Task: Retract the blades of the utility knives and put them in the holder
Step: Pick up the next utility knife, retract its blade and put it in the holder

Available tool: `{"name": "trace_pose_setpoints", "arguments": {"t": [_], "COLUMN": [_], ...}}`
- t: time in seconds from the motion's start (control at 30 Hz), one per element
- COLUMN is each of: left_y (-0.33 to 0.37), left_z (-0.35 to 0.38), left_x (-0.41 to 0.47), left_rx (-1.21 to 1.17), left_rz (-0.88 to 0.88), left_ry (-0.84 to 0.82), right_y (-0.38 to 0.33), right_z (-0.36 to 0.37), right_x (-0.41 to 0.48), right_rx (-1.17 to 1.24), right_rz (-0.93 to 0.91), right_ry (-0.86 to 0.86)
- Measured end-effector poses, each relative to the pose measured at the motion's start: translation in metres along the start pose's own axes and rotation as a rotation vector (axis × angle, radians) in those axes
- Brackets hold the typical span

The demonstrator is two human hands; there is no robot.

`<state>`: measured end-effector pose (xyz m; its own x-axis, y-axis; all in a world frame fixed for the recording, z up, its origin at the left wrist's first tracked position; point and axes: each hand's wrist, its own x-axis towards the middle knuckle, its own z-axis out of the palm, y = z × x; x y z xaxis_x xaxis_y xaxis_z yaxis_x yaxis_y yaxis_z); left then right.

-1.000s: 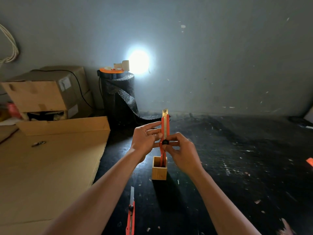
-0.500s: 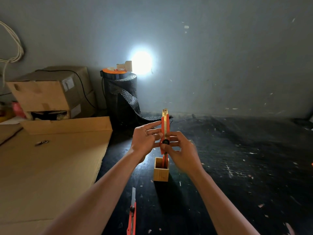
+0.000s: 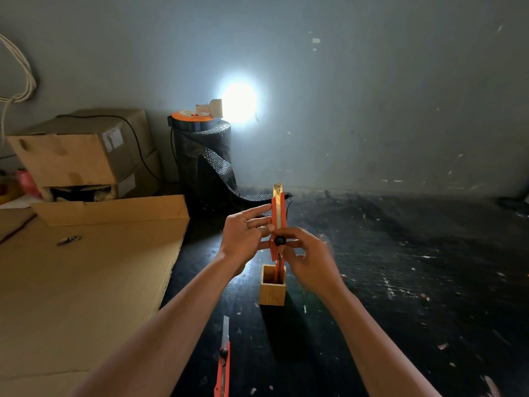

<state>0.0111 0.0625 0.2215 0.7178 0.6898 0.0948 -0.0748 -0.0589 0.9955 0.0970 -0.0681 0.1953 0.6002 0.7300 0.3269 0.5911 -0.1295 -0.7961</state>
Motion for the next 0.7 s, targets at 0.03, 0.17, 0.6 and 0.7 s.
{"name": "trace_pose_setpoints", "arguments": {"t": [0.03,0.17,0.6,0.7], "left_y": [0.000,-0.006,-0.032,-0.045], "left_z": [0.000,0.000,-0.009,-0.009], "left_x": [0.000,0.002,0.015,0.020], "left_rx": [0.002,-0.002,-0.064,-0.091], "left_rz": [-0.001,-0.004,-0.011,-0.046], "left_ry": [-0.001,-0.007,-0.068,-0.082], "right_y": [0.000,0.003,0.018,0.022], "right_z": [0.001,0.005,0.016,0.015], "right_x": [0.001,0.003,0.021,0.036], "right_rx": [0.003,0.025,0.122,0.159], "right_rz": [0.011,0.052,0.096,0.124], "right_ry": [0.002,0.050,0.087,0.103]}}
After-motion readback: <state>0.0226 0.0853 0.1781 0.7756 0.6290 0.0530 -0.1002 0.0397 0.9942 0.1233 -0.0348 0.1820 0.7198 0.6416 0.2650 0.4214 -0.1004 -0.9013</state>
